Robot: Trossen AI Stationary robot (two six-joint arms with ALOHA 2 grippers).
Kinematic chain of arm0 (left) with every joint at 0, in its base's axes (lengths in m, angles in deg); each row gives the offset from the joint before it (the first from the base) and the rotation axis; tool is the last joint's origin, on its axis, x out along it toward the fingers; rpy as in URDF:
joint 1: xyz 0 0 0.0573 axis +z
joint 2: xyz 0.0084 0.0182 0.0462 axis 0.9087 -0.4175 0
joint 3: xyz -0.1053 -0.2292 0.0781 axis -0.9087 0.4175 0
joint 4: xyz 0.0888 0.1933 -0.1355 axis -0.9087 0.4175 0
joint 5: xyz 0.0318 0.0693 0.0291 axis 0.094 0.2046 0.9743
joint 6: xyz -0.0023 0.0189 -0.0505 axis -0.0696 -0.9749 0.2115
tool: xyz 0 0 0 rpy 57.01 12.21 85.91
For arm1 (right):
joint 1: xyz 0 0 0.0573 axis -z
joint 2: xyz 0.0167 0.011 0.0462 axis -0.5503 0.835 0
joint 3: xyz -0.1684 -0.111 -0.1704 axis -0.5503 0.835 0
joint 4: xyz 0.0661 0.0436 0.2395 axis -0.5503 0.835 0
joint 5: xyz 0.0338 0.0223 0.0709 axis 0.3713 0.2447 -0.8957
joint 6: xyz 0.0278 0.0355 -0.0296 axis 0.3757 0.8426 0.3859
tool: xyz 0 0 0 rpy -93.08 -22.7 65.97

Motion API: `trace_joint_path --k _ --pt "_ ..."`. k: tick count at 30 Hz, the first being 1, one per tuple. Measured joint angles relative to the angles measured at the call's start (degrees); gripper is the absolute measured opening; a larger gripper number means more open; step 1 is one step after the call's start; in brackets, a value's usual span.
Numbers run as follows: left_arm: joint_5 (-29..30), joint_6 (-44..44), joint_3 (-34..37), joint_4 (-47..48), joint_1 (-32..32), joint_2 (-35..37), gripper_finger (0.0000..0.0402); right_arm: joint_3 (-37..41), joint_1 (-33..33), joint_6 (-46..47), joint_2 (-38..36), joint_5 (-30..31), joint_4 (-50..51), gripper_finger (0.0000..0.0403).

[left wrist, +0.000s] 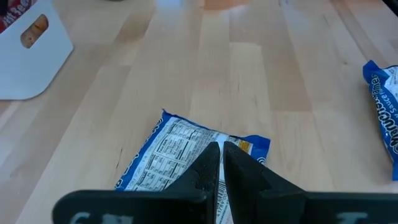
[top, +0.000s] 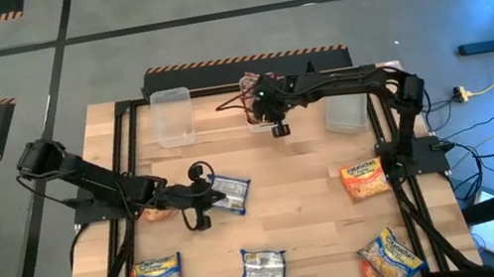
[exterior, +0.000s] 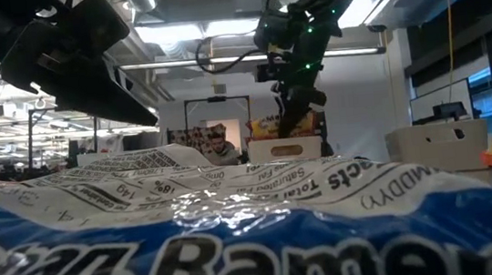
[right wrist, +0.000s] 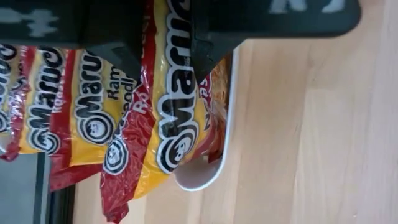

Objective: Sort Maruchan noodles
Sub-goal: Put the red noodle pack into the white bin

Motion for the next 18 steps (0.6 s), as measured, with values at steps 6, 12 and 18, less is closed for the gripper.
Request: trace_joint_path --k 6,12,18 --pt "0.0 0.0 0.0 -0.3 0.0 0.0 0.0016 0.0 0.0 6.9 0.9 -0.2 -0.5 0.0049" --pt "0.0 0.0 0.0 -0.5 0.0 0.0 0.0016 0.1 0.0 12.6 0.9 -0.3 -0.2 0.0106" --pt "-0.2 0.0 0.0 -0.5 0.0 0.0 0.0016 -4.9 -0.4 14.0 1.0 1.7 6.3 0.0192"
